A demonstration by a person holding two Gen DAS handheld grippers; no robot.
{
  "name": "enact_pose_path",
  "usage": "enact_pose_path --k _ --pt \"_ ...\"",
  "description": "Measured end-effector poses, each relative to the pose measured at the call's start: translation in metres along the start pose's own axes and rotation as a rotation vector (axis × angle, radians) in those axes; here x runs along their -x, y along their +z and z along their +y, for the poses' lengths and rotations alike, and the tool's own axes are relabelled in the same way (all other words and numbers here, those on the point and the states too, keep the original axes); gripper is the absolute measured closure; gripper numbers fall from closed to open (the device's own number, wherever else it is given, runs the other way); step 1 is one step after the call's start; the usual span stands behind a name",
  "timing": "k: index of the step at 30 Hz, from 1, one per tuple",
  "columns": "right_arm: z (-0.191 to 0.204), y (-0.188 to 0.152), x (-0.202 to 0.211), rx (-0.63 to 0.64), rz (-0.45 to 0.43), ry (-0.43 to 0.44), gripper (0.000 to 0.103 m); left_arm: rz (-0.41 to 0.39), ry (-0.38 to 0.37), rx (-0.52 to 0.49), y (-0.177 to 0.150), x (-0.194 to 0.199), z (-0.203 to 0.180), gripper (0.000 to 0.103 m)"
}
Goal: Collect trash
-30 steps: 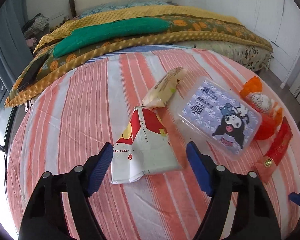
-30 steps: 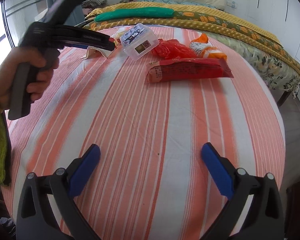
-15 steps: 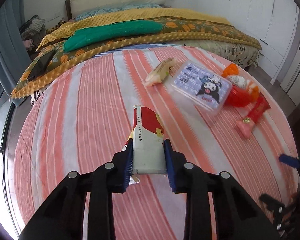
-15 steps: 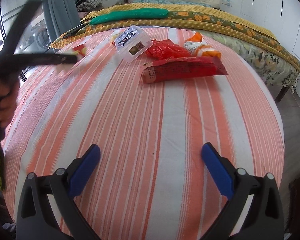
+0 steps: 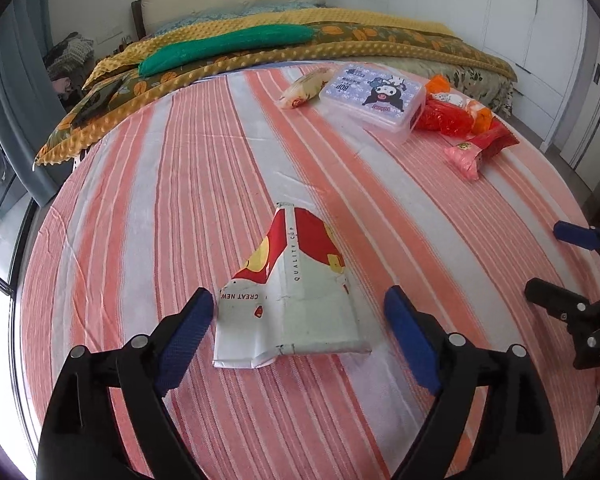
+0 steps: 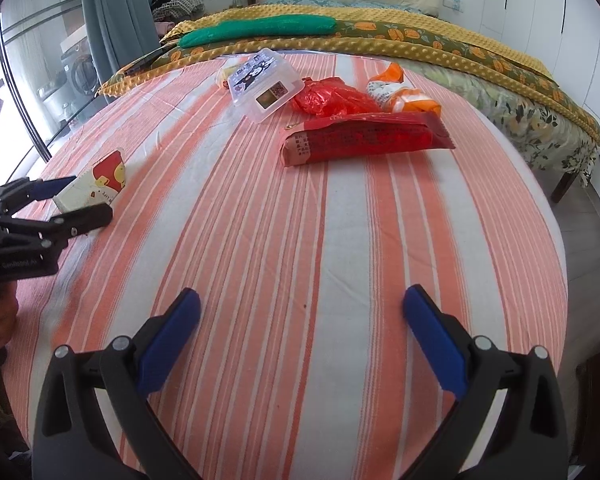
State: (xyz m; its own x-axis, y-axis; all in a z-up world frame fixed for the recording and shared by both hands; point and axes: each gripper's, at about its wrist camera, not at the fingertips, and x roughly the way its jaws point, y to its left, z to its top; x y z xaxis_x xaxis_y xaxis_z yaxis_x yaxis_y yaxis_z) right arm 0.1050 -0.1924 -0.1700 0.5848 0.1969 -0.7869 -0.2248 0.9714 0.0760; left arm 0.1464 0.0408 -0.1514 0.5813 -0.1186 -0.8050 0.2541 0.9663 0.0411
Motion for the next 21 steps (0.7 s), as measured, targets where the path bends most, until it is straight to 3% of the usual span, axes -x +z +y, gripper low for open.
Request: enact_pose_path --k 4,6,8,12,17,21 --pt "-0.010 0.008 0.000 -0.099 0.008 0.042 0.006 0.007 -0.013 0.035 -0.001 -0.002 0.007 0.010" --pt "-0.015 0.022 -0.005 -0.174 0.014 0.073 0.028 0.009 -0.006 0.028 -0.001 -0.002 0.006 0.010" --pt "-0.017 0.040 -0.013 -0.235 0.017 0.087 0.036 0.009 -0.001 0.029 -0.001 -0.002 0.005 0.009" --pt "-0.020 0.076 -0.040 -0.348 0.005 0.089 0.035 0.008 -0.002 0.045 -0.001 -0.002 0.008 0.009" --pt "-0.020 0.109 -0.064 -0.416 -0.029 0.012 0.033 0.009 0.001 0.044 -0.001 -0.003 0.008 0.009" --pt "-0.018 0.105 -0.062 -0.361 -0.021 -0.085 0.064 0.010 0.000 0.044 -0.001 -0.003 0.008 0.008"
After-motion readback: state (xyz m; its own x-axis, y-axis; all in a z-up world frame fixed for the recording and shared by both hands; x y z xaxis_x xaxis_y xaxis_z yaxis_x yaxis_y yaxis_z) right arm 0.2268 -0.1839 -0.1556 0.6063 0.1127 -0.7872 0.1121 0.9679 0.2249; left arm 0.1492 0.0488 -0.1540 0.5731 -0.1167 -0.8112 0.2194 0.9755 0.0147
